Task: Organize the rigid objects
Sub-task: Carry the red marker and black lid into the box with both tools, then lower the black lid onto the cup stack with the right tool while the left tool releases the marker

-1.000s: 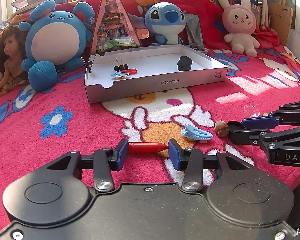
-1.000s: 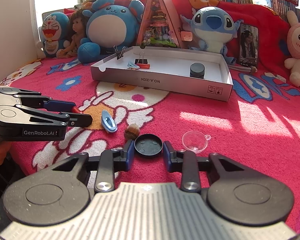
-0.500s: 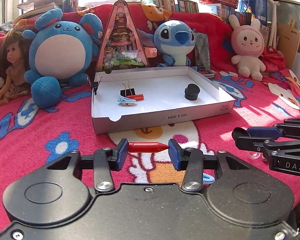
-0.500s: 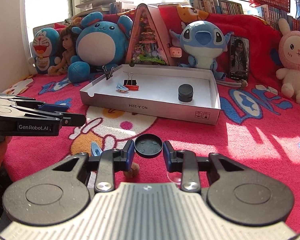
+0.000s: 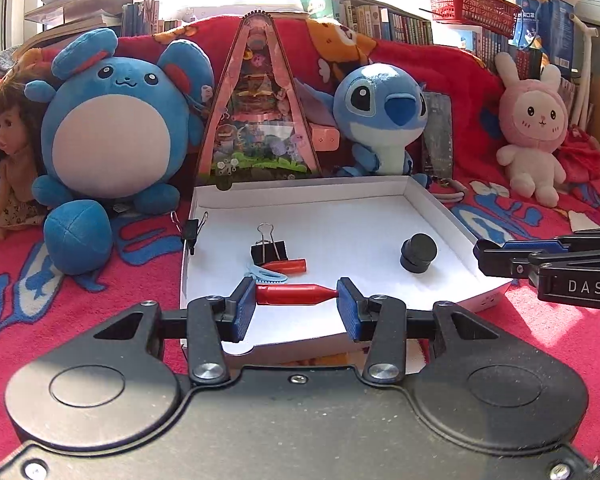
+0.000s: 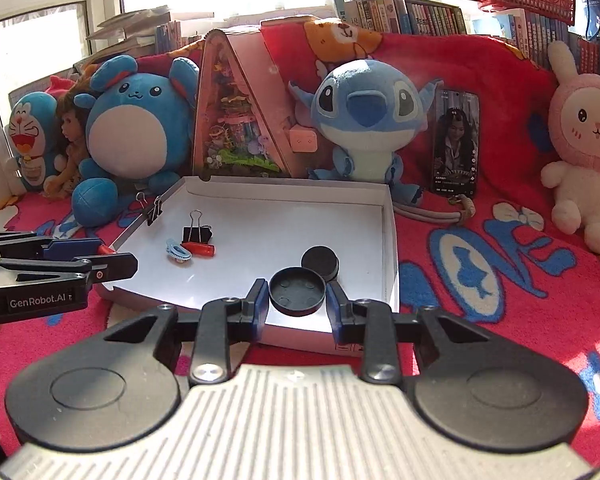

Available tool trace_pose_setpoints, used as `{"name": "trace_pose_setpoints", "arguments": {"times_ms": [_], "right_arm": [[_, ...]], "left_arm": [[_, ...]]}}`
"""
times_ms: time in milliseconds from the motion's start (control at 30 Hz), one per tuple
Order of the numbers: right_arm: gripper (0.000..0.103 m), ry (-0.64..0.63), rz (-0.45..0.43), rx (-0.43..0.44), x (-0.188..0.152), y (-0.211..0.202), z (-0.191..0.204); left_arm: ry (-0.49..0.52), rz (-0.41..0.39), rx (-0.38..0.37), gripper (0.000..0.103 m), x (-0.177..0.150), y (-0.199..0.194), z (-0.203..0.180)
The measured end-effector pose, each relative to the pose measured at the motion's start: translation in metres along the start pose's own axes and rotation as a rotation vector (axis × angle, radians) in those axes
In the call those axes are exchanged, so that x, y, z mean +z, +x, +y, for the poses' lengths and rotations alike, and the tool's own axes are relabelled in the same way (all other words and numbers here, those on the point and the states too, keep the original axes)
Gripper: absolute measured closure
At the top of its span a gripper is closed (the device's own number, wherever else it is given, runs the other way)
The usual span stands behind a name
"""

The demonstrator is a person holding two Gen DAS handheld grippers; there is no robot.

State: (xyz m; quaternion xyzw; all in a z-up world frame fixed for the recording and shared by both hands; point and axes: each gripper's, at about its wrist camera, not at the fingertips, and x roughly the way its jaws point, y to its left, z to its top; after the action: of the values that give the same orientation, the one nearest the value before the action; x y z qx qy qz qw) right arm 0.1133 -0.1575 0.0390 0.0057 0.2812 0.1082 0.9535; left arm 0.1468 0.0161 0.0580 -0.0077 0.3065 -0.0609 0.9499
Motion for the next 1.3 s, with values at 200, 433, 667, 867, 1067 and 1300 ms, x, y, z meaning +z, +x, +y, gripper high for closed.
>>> {"name": "trace_pose_setpoints", "arguments": {"times_ms": [200, 433, 667, 867, 1067, 1300], "right_arm": [[0.067, 0.032, 0.083, -0.013, 0.012, 0.044, -0.007], [0.067, 0.067, 0.138, -0.020, 0.022, 0.071, -0.013], [0.067, 0.048, 0.161, -0.039, 0.031, 0.085, -0.009], [0.067, 0.021, 0.181, -0.074, 0.033, 0.098, -0.007], [0.067, 0.022, 0.201, -0.079, 0.031, 0.105, -0.007], [0.066, 0.025, 0.203, -0.077, 0.030, 0.107, -0.008]], "left_arm": [[-0.033, 0.070, 0.030, 0.061, 0.004, 0.040, 0.004], [-0.062, 0.116, 0.048, 0.061, 0.002, 0.068, 0.009], [-0.070, 0.125, 0.062, 0.061, 0.002, 0.083, 0.013], [-0.062, 0.119, 0.090, 0.061, 0.000, 0.093, 0.014], [-0.054, 0.104, 0.104, 0.061, 0.001, 0.097, 0.014], [-0.052, 0.095, 0.114, 0.058, 0.002, 0.100, 0.013]]}}
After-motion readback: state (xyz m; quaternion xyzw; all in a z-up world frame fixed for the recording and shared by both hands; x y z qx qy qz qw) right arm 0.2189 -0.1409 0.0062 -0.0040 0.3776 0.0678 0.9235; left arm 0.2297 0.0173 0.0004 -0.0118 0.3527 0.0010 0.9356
